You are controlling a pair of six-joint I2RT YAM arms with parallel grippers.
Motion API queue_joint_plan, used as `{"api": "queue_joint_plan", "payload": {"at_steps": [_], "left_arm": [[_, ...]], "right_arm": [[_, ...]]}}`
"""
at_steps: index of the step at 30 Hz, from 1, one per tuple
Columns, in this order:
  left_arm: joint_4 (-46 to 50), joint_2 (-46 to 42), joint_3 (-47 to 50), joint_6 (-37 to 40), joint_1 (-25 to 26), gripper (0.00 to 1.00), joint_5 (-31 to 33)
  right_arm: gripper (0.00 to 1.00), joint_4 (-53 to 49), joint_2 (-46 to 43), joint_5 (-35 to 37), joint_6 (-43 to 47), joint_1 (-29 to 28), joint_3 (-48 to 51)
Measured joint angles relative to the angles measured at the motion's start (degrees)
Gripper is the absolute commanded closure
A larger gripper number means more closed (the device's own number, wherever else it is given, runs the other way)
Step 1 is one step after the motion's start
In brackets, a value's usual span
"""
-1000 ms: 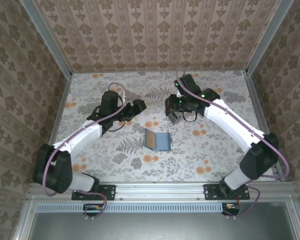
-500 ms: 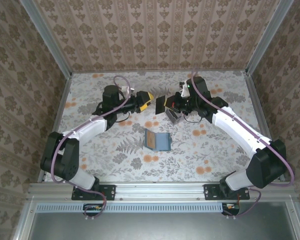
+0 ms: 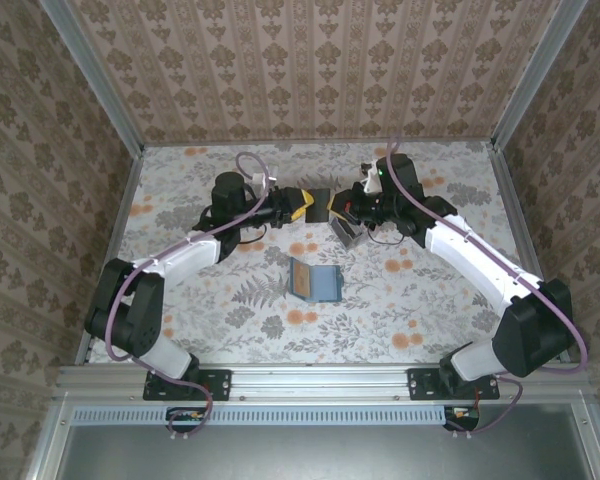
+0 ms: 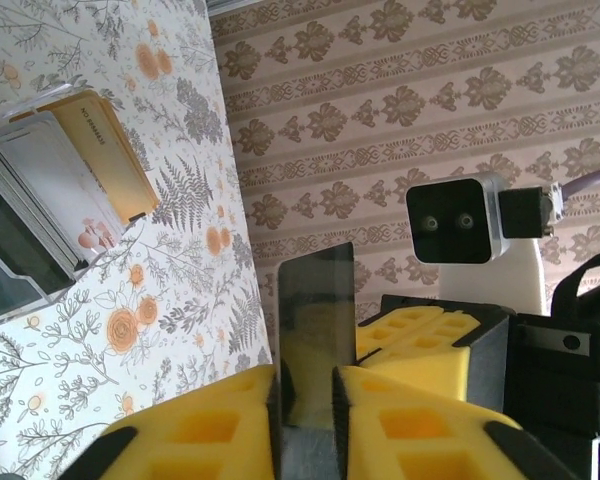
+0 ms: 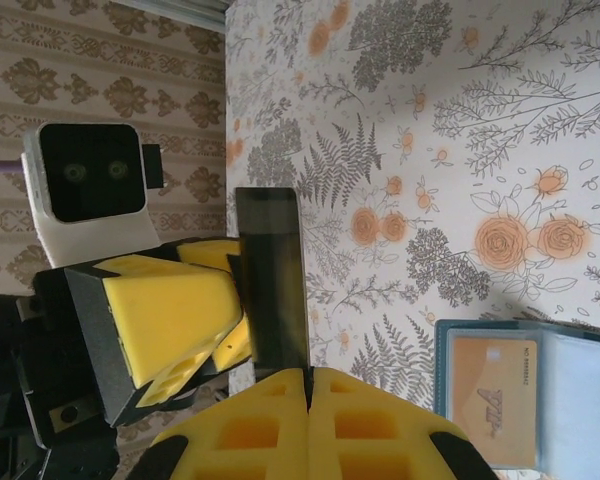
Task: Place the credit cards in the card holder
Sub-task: Insert the credit card into the card slot.
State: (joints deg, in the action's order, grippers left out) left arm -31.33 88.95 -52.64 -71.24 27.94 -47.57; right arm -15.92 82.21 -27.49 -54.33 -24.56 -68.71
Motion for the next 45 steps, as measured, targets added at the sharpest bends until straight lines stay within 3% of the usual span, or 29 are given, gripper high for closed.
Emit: {"api": "queue_joint_plan", "payload": {"at_steps": [4,12,17,26,33,45], "left_arm": [[-0.46,0.0,0.42,-1.09,0.0,1.0,0.22],[-1.03,-0.02,6.01,-9.9,-1.68,1.0,2.86],[8.61,-0.76,7.23,-11.89,-3.43,1.0,5.6],[25.24,-4.79,5.77,-6.4,-2.34,1.0,9.25],[35.41,-4.81,1.68,4.7,5.86,1.0,15.34],[37.86,-0.09,2.8,5.27,9.18,1.0,19.56]], "right_arm": [[0.91,1.07,-0.26,0.02,-1.7,0.22,1.11],[0.79,0.11,-0.81,2.43,-2.25,0.5,2.69],[0.75,-3.39,-2.4,5.49,0.7,0.13,3.89],[0.72,-7.15,2.62,9.27,5.22,-6.91,8.74],[0.75,-7.67,8.83,10.36,7.96,-10.73,9.6],[0.76,-9.27,11.45,16.7,9.86,-10.69,11.04]]}}
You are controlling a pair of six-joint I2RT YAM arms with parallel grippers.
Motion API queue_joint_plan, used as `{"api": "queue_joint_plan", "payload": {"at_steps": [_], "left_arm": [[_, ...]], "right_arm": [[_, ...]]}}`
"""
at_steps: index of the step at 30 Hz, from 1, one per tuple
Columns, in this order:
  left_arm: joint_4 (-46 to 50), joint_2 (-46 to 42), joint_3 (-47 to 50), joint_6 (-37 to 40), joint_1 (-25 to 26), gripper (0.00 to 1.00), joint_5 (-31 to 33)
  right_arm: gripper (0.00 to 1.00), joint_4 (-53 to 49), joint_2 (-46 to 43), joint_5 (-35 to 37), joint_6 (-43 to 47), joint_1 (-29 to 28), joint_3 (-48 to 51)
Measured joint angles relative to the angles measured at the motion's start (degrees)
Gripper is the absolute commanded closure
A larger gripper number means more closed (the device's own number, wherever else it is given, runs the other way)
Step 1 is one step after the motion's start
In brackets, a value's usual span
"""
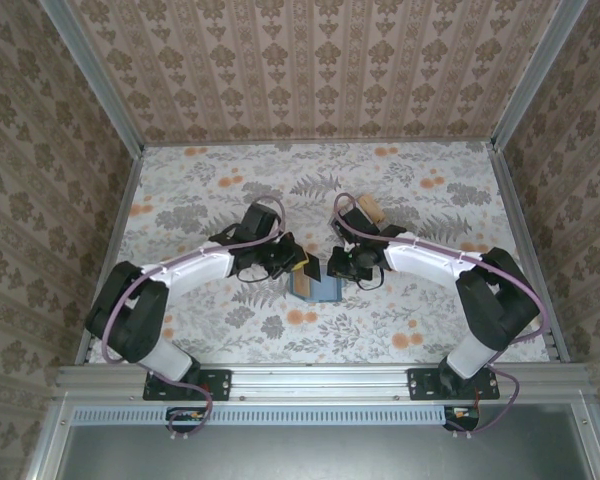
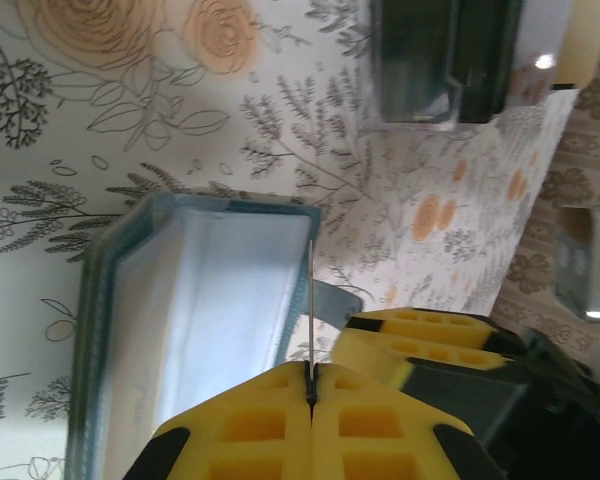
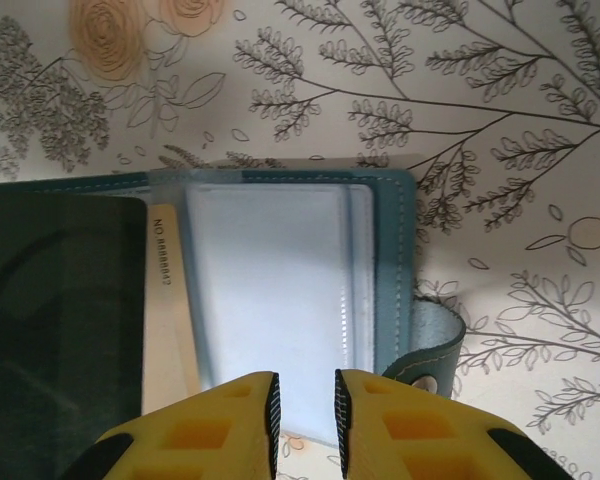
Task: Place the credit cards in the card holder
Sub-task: Insert the credit card into the card slot.
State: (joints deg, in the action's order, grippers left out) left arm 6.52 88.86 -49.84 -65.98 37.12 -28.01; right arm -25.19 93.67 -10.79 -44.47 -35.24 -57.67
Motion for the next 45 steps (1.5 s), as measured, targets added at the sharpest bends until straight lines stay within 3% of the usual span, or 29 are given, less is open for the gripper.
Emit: {"api": "queue_joint_plan", "payload": {"at_steps": [7,20,32,45], "left_arm": [[-0.2,3.76,0.17,2.1,0.09,1.0,1.33],[-5.33,-0.11,6.19,12.33,0.46,1.0,6.4],[-17.0,1.33,12.0,12.0,0.87,1.0,5.75],[-22.12,3.23,13.7,10.54,1.38,1.0,5.38]], "right_arm": [[0.78,-1.25,1.29,3.61,1.05,0.0,0.31],[0.84,-0.68,5.09,4.39,1.25,0.0,0.96],[0.86,1.29,5.16,3.93,0.81,0.0,2.32],[0.86,1.84,5.18,3.34,0.11,0.11,2.64]]}}
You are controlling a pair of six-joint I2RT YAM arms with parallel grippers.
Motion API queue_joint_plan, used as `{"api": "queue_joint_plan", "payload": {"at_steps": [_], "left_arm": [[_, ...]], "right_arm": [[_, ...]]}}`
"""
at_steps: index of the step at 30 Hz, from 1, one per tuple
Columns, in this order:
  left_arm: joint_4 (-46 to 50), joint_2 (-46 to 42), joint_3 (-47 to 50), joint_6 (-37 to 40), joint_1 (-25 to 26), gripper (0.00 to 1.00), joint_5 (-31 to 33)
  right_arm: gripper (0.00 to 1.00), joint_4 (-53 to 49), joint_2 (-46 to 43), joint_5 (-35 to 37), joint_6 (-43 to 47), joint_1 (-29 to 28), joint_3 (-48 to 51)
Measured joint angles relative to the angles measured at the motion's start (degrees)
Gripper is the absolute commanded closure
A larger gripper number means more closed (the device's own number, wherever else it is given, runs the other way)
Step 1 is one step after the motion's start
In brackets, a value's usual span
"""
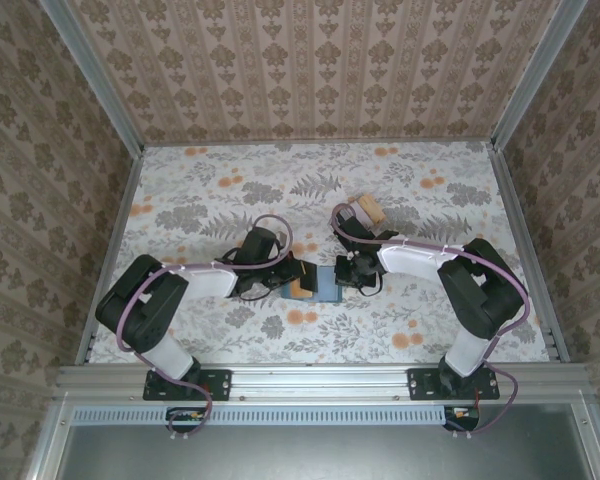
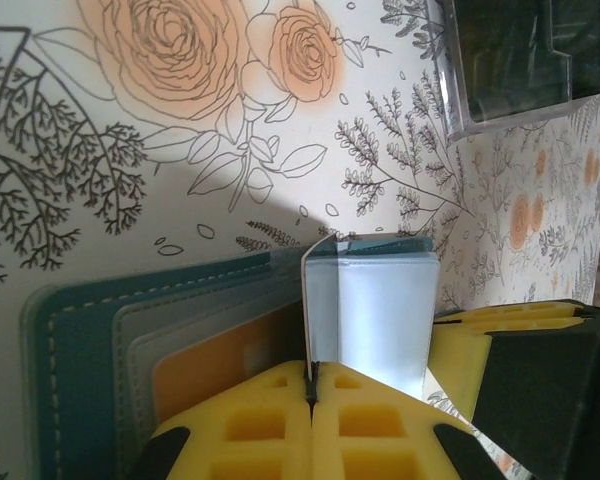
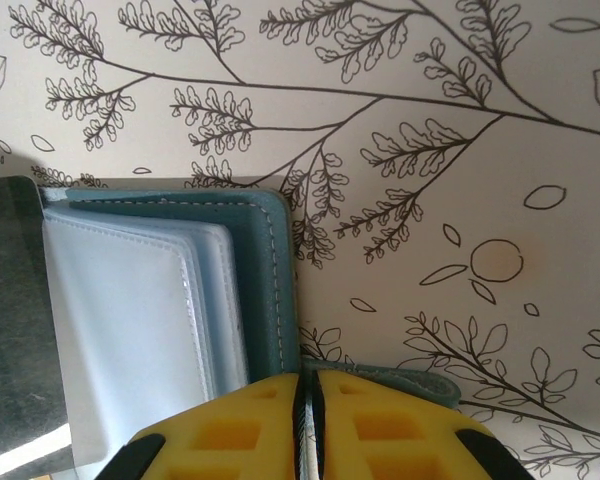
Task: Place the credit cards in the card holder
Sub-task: Insert the credit card into the card slot.
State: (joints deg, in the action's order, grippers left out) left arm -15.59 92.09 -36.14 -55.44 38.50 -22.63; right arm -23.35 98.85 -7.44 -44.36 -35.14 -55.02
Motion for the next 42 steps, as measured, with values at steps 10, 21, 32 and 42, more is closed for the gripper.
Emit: {"api": "queue_joint_plan", "payload": {"at_steps": [10,21,32,42], "left_arm": [[3.96,-2.23,0.07,1.16,0.72,1.0,-0.02],[4.2,-0.9,-0.63,1.14,0.85,0.97,-0.28],[2.29,3.06,-2.8,0.61,1.09,0.9,-2.62],[8.46,4.61,-6.97,2.19,2.75,0.77,-1.11]], "right_arm": [[0.85,0.09,0.0,-0.04,-0.76,0.0,0.07],[0.85,0.94,0.02,-0.31,-0.81,0.0,0.28],[0.85,0.96,0.04,-0.31,-0.92,0.0,0.28],[0.84,0.96,0.04,-0.31,-1.05,-0.02,0.28]]}}
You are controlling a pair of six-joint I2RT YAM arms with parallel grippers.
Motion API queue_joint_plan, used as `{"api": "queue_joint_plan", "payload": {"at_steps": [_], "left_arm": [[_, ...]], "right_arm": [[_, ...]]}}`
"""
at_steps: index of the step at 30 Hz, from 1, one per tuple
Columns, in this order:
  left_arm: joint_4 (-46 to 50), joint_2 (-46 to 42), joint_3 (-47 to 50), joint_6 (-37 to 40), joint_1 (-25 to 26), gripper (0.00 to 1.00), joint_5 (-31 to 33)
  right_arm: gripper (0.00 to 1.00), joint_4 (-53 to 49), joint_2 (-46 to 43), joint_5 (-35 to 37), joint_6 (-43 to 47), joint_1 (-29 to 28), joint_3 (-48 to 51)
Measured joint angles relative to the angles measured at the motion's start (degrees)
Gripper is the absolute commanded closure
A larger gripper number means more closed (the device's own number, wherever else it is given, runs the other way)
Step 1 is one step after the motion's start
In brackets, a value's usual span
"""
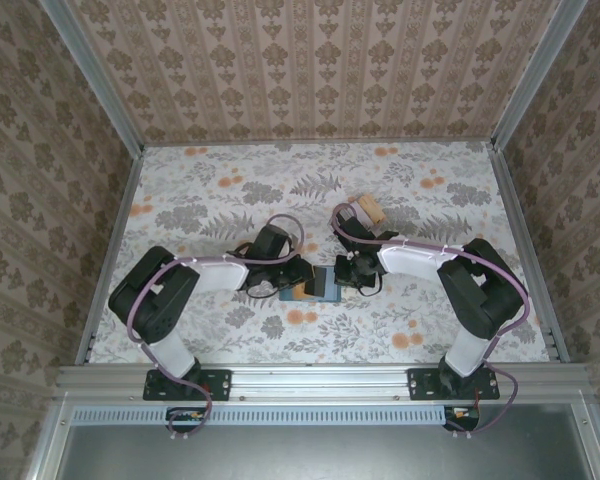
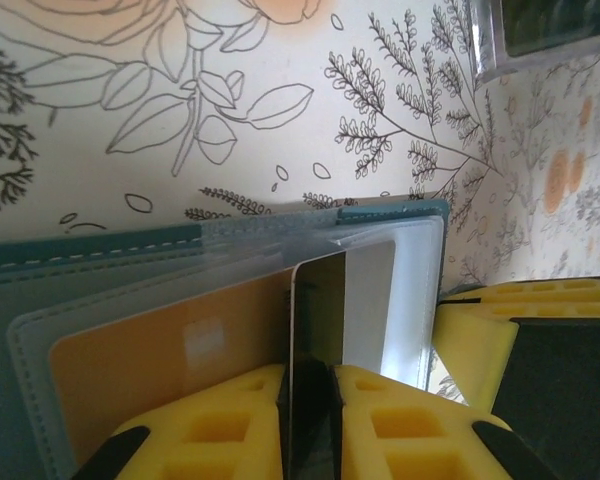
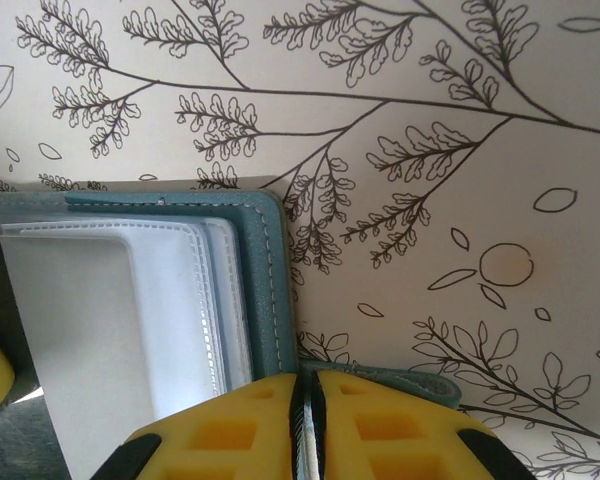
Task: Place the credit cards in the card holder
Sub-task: Insert the credit card into the card slot.
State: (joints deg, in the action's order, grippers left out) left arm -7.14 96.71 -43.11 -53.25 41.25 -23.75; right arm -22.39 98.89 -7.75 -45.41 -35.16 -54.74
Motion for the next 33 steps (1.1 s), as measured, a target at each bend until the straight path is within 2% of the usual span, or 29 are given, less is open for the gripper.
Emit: {"api": "queue_joint_plan", "payload": {"at_steps": [2,4,7,8,12,16,33], "left_arm": [[2.84,-0.02,-1.36,0.94,0.7,0.76,1.27],[4.83,-0.44,-1.9,1.75,1.09,0.68,2.25],[6.93,-1.9,-1.92,2.38,1.36,0.68,3.41],[7.61,-2.29,-1.92,2.58,1.42,0.69,3.72],[9.81,-2.71,-2.29,4.02,1.44,0.82,4.57],[11.41,-2.56,-3.08,4.72,1.64,0.86,4.74],[11.91,1.62,-6.8,5.33,2.69,0.85,3.39]], "right_arm": [[0.84,0.0,0.0,0.0,0.0,0.02,0.0],[0.84,0.11,0.02,-0.02,0.0,0.0,0.0],[0.84,0.55,0.09,-0.07,0.0,-0.04,0.02],[0.84,0.52,0.09,-0.13,0.0,-0.04,0.02],[0.84,0.55,0.11,-0.15,0.02,-0.04,0.0],[0.84,0.55,0.11,-0.17,0.0,-0.04,0.0],[0.84,0.57,0.13,-0.15,-0.24,-0.15,0.0]]}}
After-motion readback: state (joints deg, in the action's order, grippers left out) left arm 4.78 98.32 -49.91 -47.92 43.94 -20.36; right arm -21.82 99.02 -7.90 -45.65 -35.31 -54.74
